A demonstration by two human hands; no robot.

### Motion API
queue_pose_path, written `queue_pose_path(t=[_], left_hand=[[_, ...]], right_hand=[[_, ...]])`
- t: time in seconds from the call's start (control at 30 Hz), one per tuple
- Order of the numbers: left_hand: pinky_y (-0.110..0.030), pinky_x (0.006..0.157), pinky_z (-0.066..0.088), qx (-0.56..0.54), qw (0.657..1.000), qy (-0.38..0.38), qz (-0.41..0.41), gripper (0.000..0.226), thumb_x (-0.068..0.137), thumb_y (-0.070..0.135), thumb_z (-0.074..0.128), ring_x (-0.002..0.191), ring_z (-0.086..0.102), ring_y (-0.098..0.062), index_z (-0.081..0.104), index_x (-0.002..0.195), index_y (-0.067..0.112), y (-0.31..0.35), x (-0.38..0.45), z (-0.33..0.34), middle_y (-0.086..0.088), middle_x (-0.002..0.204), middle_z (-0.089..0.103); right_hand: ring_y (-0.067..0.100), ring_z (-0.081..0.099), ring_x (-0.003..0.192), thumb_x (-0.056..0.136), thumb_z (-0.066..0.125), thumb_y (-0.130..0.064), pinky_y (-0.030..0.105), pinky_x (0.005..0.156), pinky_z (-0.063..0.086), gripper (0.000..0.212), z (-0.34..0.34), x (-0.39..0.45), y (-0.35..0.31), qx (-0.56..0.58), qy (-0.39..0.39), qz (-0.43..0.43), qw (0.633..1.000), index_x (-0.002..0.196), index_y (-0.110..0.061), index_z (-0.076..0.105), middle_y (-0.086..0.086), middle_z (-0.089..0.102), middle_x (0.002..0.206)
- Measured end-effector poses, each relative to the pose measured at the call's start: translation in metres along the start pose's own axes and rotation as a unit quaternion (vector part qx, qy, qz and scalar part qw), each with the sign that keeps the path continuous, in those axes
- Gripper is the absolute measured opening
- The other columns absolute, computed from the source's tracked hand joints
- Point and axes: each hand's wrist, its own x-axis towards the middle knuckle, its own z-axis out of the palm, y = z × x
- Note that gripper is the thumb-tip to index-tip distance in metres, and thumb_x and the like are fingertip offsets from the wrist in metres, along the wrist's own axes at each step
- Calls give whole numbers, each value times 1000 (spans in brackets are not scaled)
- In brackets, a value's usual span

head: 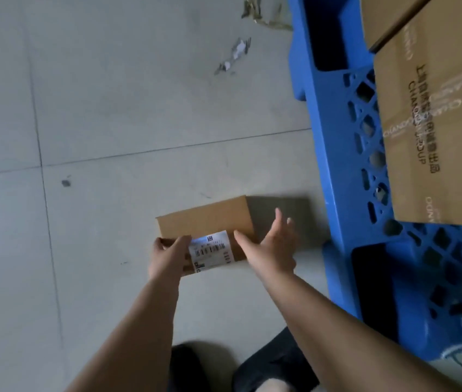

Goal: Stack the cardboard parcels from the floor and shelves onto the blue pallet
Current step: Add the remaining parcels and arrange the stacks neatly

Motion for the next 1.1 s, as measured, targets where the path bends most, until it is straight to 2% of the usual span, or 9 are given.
queue_pose_path(t=[0.1, 0.23, 0.37, 0.6, 0.7, 0.8, 0.9, 1.0, 1.1], left_hand=[[-32, 80, 45, -14, 999, -30, -14, 23, 88, 28, 54, 68, 51, -11, 45, 107, 19, 15, -4, -9, 0, 83, 56], [-28, 62, 48, -50, 998, 6, 33, 39, 79, 27, 66, 71, 56, -14, 48, 110, 13, 49, -41, -26, 1, 80, 56], [-41, 84, 43, -59, 991, 17, 120, 36, 82, 31, 65, 88, 54, -19, 45, 109, 17, 115, -122, -58, 5, 88, 55], [-41, 83, 47, -71, 968, -36, 240, 39, 81, 34, 67, 72, 54, -14, 41, 105, 18, 216, -344, -69, -4, 84, 55], [-47, 88, 51, -49, 961, -72, 262, 38, 77, 40, 69, 73, 58, -20, 46, 94, 15, 235, -440, -71, -8, 82, 57], [-47, 87, 51, -17, 945, -102, 310, 40, 70, 47, 74, 74, 60, -22, 49, 84, 19, 242, -531, -75, -11, 80, 60], [-46, 87, 48, 0, 928, -128, 350, 41, 80, 39, 67, 73, 55, -20, 46, 102, 12, 236, -610, -73, -9, 81, 55], [-46, 92, 48, 10, 907, -157, 390, 57, 82, 38, 65, 87, 58, -25, 36, 127, 20, 228, -676, -67, -9, 97, 59], [-46, 96, 47, 27, 888, -202, 413, 65, 83, 42, 62, 100, 56, -26, 32, 139, 24, 215, -730, -52, -9, 119, 56]], right_hand=[[23, 36, 135, 76, 68, -54, 39, 108, 34, 87, -5, 14, -26, 154, -127, 57, 978, 145, -21, 26, 2, 37, 149], [22, 60, 105, 75, 69, -53, 33, 87, 48, 52, -41, -5, -84, 207, -80, -12, 975, 109, -22, 45, 1, 61, 114], [13, 56, 84, 80, 60, -58, 31, 71, 41, 51, -141, -51, -152, 238, -91, -71, 964, 105, -17, 43, -1, 59, 101], [24, 39, 134, 78, 59, -62, 36, 103, 33, 91, -335, -187, -213, 348, -23, -75, 934, 146, -13, 24, 4, 38, 147], [24, 54, 106, 82, 62, -54, 25, 80, 35, 63, -419, -257, -203, 399, 72, -68, 911, 124, -10, 47, 4, 57, 121], [15, 47, 75, 86, 61, -44, 27, 70, 37, 36, -491, -330, -180, 431, 121, -69, 891, 99, -15, 44, -5, 51, 83], [9, 51, 74, 87, 59, -41, 34, 70, 50, 31, -539, -394, -150, 438, 141, -100, 882, 101, -18, 44, -3, 53, 87], [13, 52, 86, 87, 59, -37, 31, 75, 45, 25, -587, -443, -125, 453, 168, -130, 866, 105, -25, 47, -2, 55, 101], [21, 50, 113, 87, 59, -40, 33, 85, 40, 49, -636, -473, -97, 450, 176, -170, 859, 131, -24, 44, -3, 50, 122]])
